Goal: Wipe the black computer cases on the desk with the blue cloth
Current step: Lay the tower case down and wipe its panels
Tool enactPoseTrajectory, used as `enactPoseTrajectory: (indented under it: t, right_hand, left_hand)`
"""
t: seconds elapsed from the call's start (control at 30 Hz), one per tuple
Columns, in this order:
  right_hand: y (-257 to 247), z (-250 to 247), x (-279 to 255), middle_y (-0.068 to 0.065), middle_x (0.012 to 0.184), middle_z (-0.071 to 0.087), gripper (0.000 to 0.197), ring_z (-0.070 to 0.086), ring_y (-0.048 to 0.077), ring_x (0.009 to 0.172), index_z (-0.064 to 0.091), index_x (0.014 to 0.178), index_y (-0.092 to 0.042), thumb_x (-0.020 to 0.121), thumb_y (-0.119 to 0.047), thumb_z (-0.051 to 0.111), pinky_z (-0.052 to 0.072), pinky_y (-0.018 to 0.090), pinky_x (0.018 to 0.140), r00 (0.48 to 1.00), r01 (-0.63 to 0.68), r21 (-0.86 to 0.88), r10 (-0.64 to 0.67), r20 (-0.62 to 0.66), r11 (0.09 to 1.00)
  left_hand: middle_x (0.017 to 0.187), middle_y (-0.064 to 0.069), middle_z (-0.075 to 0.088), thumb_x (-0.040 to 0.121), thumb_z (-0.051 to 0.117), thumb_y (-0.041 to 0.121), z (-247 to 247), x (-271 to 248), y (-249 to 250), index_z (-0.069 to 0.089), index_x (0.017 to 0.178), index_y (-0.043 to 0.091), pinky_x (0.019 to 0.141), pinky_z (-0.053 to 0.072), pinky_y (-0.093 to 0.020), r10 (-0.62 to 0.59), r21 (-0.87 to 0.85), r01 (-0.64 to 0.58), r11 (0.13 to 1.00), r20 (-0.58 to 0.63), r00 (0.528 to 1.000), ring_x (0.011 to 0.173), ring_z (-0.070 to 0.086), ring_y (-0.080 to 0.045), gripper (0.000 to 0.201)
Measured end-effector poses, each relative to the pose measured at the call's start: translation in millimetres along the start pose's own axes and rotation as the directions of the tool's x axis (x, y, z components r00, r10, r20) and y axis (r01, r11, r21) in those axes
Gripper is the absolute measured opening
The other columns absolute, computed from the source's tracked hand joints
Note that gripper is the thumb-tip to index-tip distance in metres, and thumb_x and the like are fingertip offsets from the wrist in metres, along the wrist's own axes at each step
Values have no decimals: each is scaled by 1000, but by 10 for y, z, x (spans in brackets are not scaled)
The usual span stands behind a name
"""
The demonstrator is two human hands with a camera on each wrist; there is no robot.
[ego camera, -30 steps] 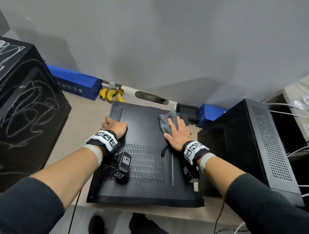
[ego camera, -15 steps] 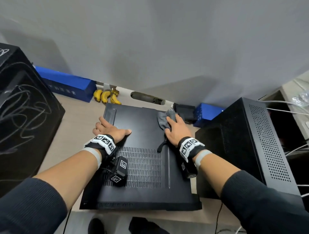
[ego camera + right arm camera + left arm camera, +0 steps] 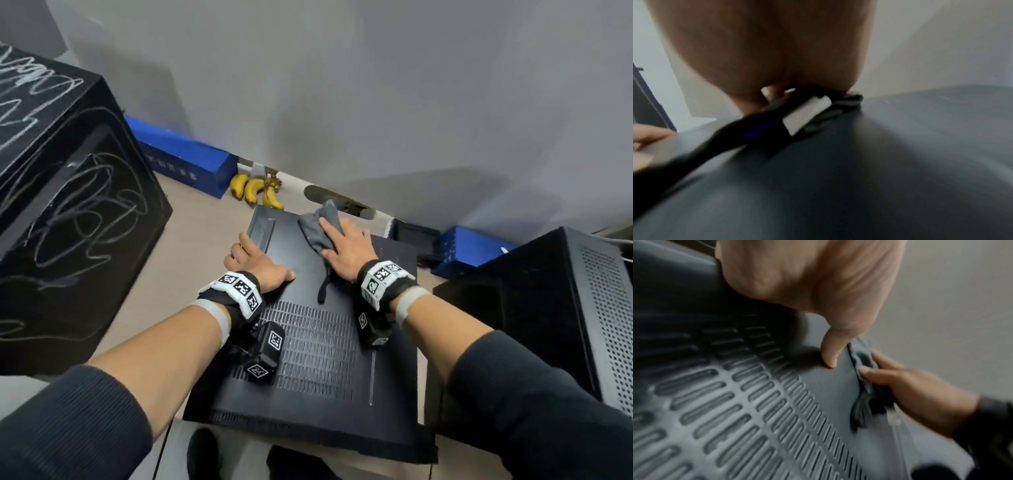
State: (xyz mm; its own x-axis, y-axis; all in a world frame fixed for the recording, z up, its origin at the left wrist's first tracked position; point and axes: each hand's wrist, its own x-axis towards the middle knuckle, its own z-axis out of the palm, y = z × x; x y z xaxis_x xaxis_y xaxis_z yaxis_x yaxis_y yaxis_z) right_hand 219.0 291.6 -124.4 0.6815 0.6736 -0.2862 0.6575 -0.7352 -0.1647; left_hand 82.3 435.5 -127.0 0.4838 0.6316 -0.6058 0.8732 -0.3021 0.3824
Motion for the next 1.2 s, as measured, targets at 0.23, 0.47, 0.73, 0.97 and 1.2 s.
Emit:
enactPoseTrajectory:
  t: [0.23, 0.47, 0.73, 0.97, 1.2]
  right_hand:
    - [-620, -84, 1023, 11, 135, 55, 65, 54, 31, 121, 44, 137, -21, 82, -50, 62, 42, 37, 100, 960, 199, 58, -206, 187, 978]
    - [-422, 58, 728, 11, 144, 45, 57, 44, 35, 129, 36, 143, -27, 91, -46, 47, 33, 48, 108, 987, 159, 43, -160, 31, 986]
    - [934, 105, -345, 15, 162, 7, 66, 7, 35, 148, 21, 153, -23, 97, -48, 44, 13, 52, 119, 911, -395, 110, 404, -80, 912]
    - [816, 77, -535, 13, 162, -17, 72, -13, 33, 149, 1, 156, -33, 98, -52, 40, 8, 54, 119, 893, -448, 140, 450, 20, 883]
    - [307, 379, -1384, 12, 158, -29, 76, -26, 30, 146, -8, 154, -35, 97, -53, 39, -7, 54, 118, 950, -304, 41, 299, 87, 952]
  left_hand:
    - [159, -17, 7, 73, 78, 58, 39, 29, -2, -19, 154, 6, 121, 11, -40, 11, 44, -11, 999, -4, 1000, 147, 9, -36, 137]
    - [160, -16, 8, 73, 80, 56, 29, 10, 9, -17, 155, 9, 121, 13, -40, 17, 37, -17, 999, -8, 1000, 147, 12, -36, 136]
    - [159, -19, 9, 73, 80, 57, -5, -29, -24, -16, 156, 10, 120, 15, -47, 21, 20, -21, 1000, -6, 1000, 145, 14, -39, 135]
    - [160, -19, 8, 73, 79, 58, 16, 2, -19, -16, 156, 9, 120, 13, -47, 11, 36, -11, 999, -14, 1000, 146, 13, -39, 135]
    - [161, -19, 9, 76, 80, 38, -79, 27, -74, -14, 157, 11, 122, 18, -46, 37, -71, -33, 997, 44, 998, 148, 15, -37, 126]
